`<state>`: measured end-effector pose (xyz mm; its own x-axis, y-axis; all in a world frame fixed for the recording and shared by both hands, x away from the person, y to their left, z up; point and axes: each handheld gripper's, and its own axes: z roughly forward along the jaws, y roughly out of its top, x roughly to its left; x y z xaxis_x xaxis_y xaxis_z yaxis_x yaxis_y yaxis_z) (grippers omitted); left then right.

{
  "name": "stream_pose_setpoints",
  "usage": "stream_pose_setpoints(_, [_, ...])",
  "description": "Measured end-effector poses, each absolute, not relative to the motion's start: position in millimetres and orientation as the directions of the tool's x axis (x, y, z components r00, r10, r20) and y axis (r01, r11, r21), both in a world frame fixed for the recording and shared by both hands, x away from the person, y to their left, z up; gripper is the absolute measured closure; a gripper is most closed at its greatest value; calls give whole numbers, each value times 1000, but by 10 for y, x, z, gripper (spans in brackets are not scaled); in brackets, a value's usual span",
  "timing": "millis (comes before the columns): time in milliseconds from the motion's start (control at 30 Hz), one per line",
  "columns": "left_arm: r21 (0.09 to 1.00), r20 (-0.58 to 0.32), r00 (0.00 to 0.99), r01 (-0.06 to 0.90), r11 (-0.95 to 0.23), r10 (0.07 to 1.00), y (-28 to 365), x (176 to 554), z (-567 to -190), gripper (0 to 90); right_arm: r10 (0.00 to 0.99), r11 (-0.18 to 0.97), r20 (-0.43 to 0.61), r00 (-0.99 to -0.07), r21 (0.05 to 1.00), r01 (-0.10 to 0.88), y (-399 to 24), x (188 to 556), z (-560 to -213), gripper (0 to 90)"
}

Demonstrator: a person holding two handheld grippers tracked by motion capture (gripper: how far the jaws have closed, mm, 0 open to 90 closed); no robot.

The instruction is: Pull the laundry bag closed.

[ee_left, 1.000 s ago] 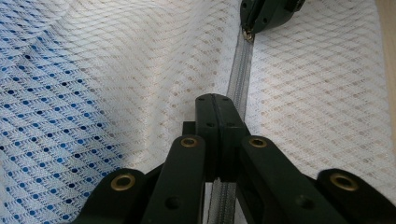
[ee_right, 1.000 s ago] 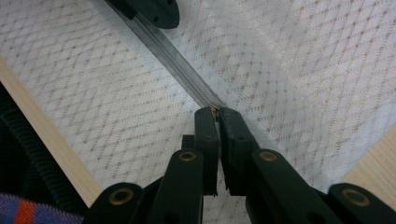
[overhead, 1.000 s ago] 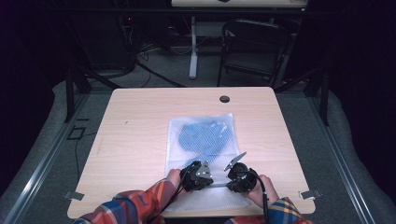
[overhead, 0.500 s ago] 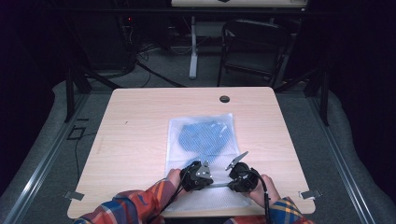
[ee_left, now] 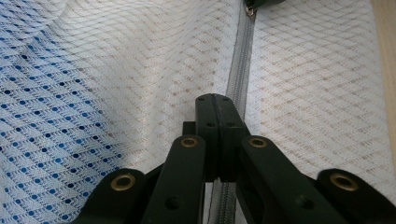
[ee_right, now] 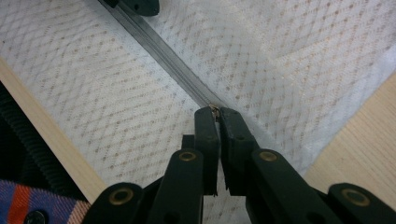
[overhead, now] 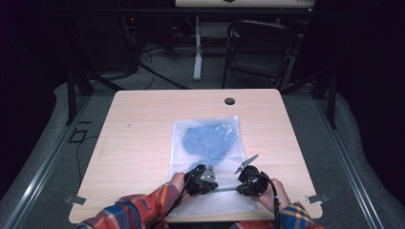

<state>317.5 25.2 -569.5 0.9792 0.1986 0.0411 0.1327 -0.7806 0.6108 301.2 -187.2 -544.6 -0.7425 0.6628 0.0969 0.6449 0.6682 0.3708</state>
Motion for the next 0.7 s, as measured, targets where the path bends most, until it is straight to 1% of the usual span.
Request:
stream_pose_setpoints(367, [610,33,980,137,-781,197,257,3179,-5694,900,671,666,88,-736,362,652,-1973,3022,-5423,868])
stream_pose_setpoints(533, [609,32,979,139,-781,199,263,3177,-5694,900,690,644,95,-718,373,668,-2015,3012,-5425,868])
stream_pose_setpoints(567, [608,32,980,138,-781,198,264,3177,-5693,900,680,657,96,-727,361,662,-2028,3023,-5411,868])
stream_pose_setpoints(700, [608,34,980,136,-782,196,263,3179,-5692,900,687,651,96,-720,360,668,-2050,3016,-5414,868])
